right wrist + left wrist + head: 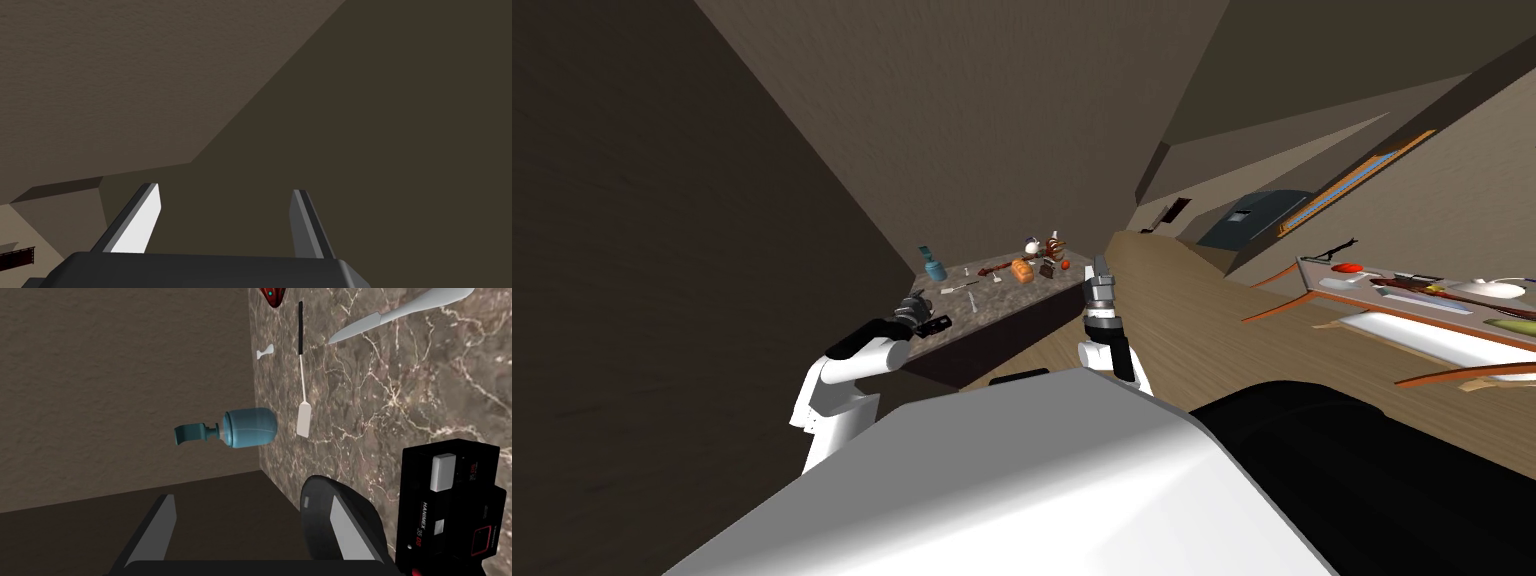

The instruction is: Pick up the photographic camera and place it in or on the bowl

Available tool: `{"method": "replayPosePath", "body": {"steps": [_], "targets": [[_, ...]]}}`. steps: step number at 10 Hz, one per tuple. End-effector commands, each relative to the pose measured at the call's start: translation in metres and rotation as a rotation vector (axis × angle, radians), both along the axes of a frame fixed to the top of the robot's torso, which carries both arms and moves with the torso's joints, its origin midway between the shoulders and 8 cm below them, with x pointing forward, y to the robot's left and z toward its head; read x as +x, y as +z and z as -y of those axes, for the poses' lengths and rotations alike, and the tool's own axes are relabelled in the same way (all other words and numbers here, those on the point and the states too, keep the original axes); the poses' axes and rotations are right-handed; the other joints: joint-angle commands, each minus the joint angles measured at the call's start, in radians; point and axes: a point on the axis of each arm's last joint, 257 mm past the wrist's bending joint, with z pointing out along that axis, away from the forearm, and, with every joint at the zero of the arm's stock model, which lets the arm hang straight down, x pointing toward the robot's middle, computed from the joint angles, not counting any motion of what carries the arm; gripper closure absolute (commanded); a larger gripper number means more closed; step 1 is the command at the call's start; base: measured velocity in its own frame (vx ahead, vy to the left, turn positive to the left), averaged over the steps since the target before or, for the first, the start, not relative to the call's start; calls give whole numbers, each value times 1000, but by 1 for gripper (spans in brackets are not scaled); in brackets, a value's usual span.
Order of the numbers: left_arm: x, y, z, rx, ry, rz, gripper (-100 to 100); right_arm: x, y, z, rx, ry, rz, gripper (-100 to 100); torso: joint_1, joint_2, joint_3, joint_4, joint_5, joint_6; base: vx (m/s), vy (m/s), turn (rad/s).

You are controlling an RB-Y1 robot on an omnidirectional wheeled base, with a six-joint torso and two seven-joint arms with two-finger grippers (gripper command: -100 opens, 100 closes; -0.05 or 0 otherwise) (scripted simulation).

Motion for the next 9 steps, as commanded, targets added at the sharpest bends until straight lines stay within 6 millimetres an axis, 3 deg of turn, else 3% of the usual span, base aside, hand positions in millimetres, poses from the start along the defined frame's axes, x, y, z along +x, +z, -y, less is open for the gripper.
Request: {"method": "replayPosePath", "body": {"steps": [1,9], "targets": [[0,-7,-5,-17,9,-40,-100,0,0,0,0,0,0,0,0,0,0,0,0,0,7,1,-17],[-9,-44,-18,-73,49,-221,-100,0,0,0,0,0,0,0,0,-1,0,0,0,0,9,3,-11]]}}
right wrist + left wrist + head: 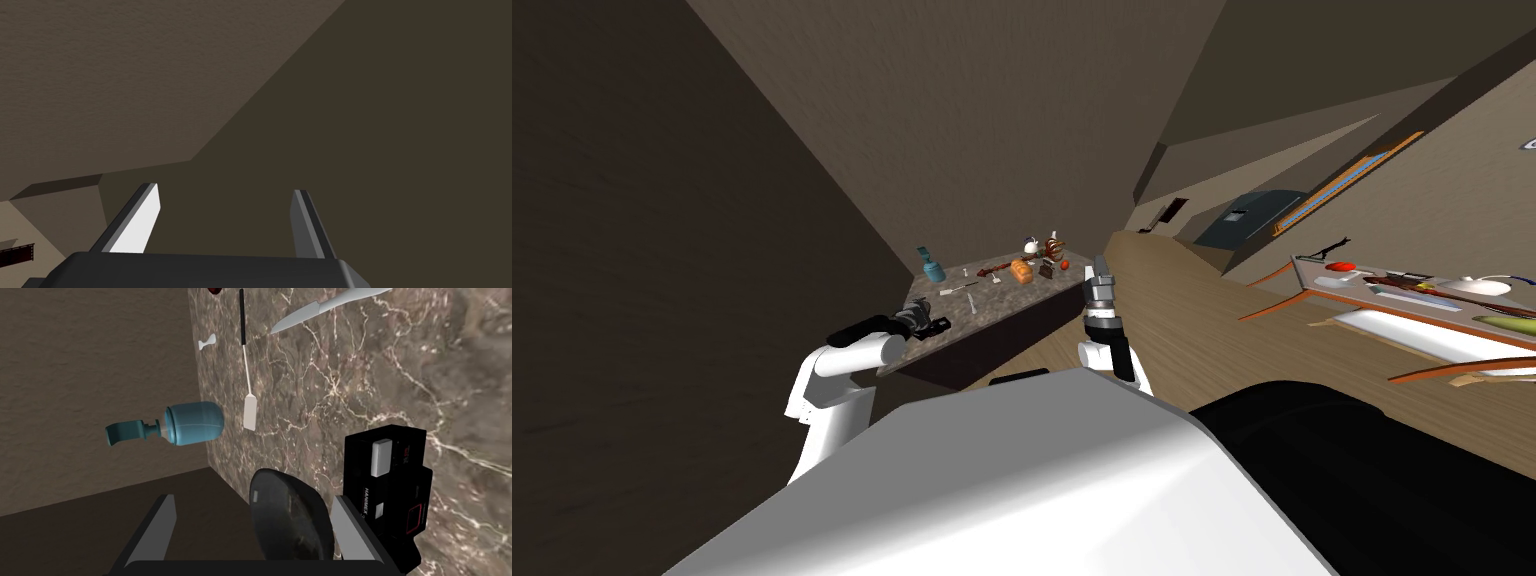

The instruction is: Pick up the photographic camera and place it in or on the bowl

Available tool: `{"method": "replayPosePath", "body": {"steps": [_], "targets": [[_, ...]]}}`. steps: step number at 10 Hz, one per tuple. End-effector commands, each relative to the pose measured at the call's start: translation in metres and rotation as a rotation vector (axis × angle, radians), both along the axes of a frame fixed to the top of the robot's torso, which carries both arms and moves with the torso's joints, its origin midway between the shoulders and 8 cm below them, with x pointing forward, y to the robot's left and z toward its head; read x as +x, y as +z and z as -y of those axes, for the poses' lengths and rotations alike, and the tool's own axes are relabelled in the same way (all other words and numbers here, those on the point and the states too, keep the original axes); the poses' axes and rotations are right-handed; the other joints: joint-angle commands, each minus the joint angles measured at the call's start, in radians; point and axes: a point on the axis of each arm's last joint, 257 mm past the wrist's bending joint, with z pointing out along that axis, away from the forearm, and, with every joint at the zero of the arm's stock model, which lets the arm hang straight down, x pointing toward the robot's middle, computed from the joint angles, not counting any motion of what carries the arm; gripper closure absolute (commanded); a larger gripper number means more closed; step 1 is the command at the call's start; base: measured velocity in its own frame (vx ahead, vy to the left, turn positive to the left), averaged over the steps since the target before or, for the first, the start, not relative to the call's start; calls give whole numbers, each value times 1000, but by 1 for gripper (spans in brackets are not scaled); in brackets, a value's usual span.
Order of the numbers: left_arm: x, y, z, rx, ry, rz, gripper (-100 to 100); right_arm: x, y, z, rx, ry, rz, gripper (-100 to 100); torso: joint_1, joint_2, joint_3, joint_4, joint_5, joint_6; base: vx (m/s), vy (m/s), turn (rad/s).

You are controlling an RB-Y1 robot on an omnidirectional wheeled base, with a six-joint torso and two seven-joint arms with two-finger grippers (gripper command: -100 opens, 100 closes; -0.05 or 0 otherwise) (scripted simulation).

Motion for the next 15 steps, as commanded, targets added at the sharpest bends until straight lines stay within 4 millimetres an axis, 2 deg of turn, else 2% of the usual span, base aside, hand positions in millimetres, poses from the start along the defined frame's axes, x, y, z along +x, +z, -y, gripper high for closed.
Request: {"method": "replayPosePath", "body": {"steps": [1,8,15], "targets": [[-4,-11,-3,-12,10,-49,-100,0,0,0,0,0,0,0,0,0,0,0,0,0,15,9,-8],[-20,-39,-12,-59,50,-208,-100,0,0,0,0,0,0,0,0,0,0,0,0,0,13,10,-10],[-46,-67,-19,-101,95,-388,-100,0,0,0,0,0,0,0,1,-1,0,0,0,0,22,20,-14]]}}
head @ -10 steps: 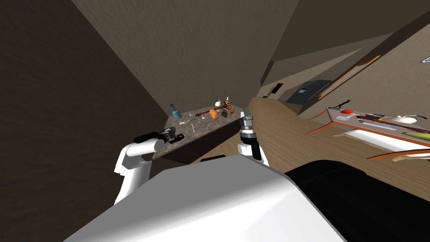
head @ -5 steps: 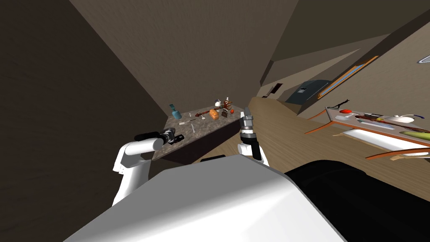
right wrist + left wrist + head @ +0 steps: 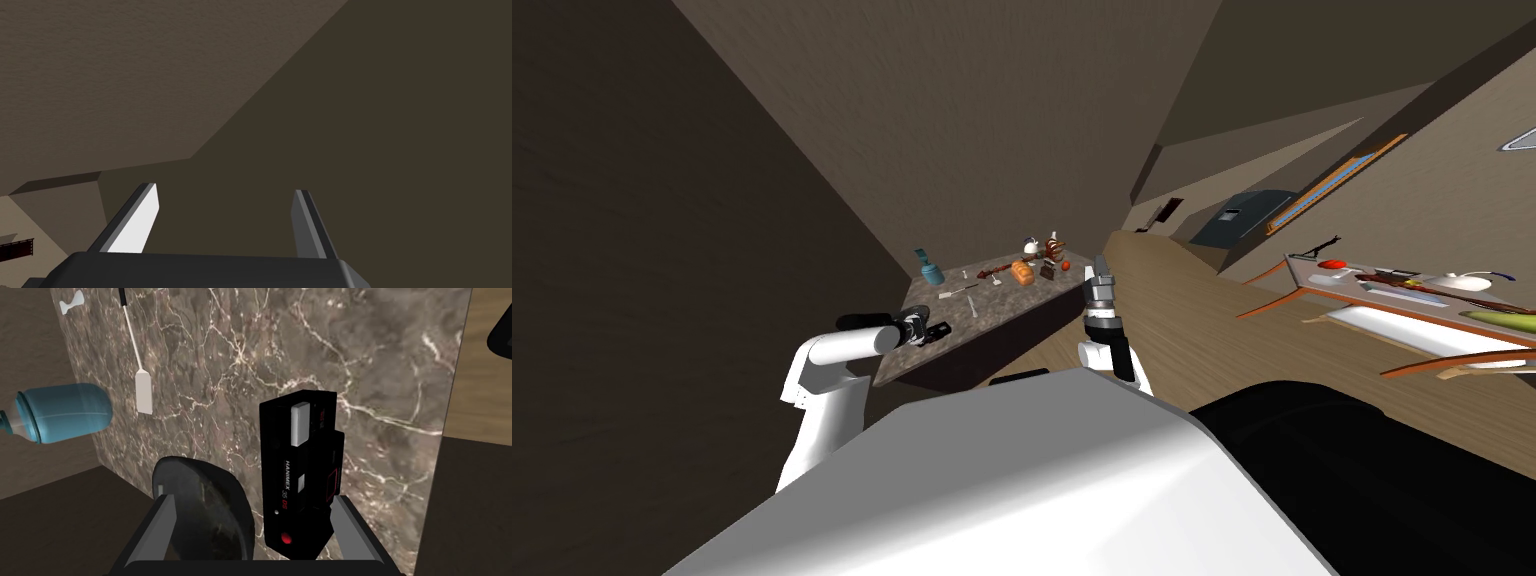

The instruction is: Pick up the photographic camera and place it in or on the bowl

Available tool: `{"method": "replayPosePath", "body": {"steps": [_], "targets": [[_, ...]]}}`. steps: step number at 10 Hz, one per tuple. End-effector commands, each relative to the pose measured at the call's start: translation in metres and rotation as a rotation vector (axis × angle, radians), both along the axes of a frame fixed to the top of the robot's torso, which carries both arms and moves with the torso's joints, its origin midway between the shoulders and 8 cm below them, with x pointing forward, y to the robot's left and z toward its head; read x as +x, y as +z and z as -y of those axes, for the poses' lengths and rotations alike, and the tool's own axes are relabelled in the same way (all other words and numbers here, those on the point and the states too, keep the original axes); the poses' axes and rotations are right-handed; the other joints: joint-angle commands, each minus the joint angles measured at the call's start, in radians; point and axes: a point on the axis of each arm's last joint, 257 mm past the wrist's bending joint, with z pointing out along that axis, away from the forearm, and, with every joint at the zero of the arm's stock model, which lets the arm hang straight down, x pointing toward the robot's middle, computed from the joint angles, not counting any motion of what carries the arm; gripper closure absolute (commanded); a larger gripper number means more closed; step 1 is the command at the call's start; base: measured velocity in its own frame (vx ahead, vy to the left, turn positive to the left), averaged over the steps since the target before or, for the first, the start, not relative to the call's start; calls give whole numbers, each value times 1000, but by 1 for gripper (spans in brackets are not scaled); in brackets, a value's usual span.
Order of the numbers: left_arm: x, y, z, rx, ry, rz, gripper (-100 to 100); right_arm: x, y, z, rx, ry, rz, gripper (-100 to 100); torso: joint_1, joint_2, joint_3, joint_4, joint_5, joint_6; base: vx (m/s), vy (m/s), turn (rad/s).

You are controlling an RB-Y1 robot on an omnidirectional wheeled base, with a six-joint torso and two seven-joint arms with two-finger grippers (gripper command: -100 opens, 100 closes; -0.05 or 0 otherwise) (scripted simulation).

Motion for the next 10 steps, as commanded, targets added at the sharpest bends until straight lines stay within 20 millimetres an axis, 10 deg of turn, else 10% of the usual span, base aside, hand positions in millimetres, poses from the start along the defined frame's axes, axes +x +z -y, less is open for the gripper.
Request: {"method": "replayPosePath", "body": {"steps": [1,10], "targets": [[-7,-6,-1,-12,13,-45,-100,0,0,0,0,0,0,0,0,0,0,0,0,0,26,20,-18],[-47,-31,-7,-58,73,-271,-100,0,0,0,0,0,0,0,1,0,0,0,0,0,28,29,-15]]}}
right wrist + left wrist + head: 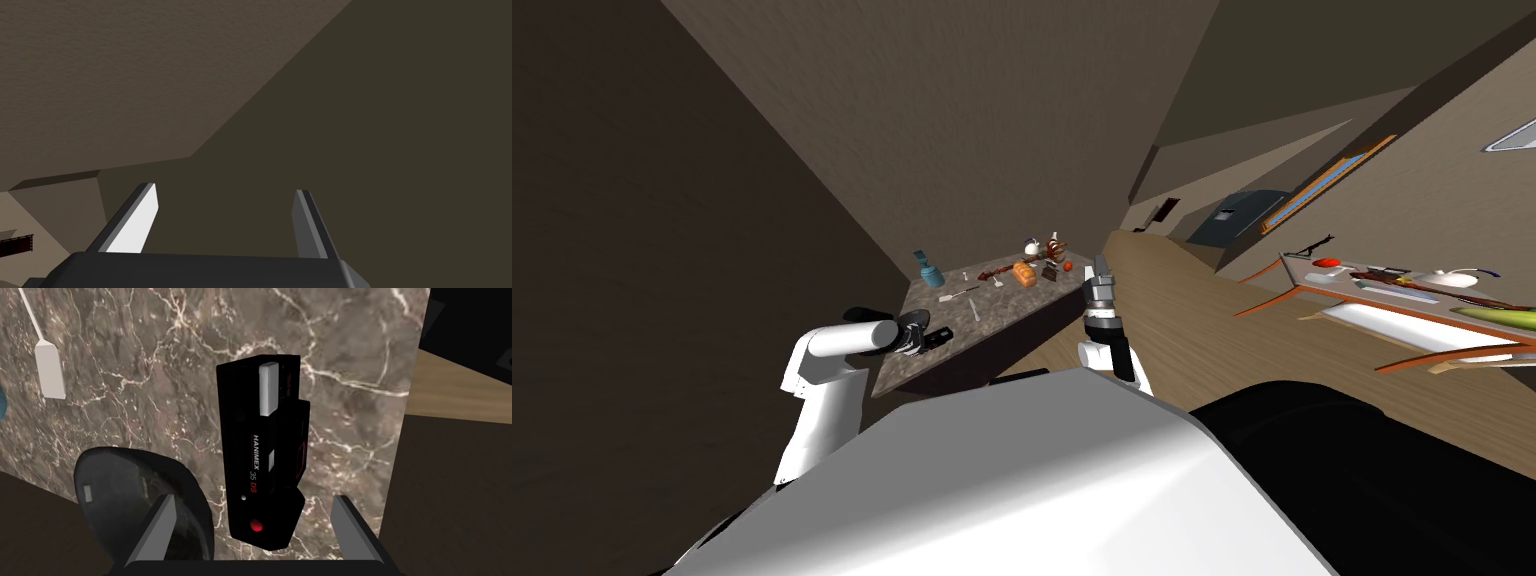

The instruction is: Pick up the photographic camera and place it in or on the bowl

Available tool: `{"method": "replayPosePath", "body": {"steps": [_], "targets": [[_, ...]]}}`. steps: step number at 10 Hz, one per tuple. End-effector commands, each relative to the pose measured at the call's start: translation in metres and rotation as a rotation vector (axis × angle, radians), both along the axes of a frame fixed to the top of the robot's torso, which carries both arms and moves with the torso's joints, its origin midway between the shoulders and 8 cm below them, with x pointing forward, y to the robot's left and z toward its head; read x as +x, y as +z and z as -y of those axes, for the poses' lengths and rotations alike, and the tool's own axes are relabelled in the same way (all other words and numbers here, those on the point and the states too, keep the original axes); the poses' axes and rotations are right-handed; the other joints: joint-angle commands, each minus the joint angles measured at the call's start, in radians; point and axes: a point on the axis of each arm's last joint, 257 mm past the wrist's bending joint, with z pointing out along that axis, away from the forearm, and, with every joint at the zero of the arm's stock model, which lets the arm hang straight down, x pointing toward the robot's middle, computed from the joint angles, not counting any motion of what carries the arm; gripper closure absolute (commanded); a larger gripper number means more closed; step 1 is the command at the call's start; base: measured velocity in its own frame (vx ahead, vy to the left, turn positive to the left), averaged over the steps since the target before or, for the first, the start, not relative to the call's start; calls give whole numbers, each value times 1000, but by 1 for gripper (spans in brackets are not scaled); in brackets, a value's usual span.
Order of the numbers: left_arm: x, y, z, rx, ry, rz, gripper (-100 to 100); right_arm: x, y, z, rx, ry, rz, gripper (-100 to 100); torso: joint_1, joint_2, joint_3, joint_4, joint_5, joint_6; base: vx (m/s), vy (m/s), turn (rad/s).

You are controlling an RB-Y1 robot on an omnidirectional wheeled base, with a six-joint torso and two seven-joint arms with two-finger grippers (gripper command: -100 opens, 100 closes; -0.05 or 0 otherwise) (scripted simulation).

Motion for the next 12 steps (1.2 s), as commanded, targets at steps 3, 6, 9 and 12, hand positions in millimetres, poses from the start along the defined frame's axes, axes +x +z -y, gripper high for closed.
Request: {"method": "replayPosePath", "body": {"steps": [3,6,9,12], "targets": [[-8,-4,-2,-5,13,-42,-100,0,0,0,0,0,0,0,0,1,0,0,0,0,22,26,-8],[-3,-17,-5,-6,16,-45,-100,0,0,0,0,0,0,0,-2,2,1,0,0,0,0,0,-7],[-1,-23,-6,-6,18,-47,-100,0,0,0,0,0,0,0,-3,2,1,0,0,0,0,0,-4],[0,-23,-6,-5,18,-44,100,0,0,0,0,0,0,0,-2,2,1,0,0,0,0,0,0]]}}
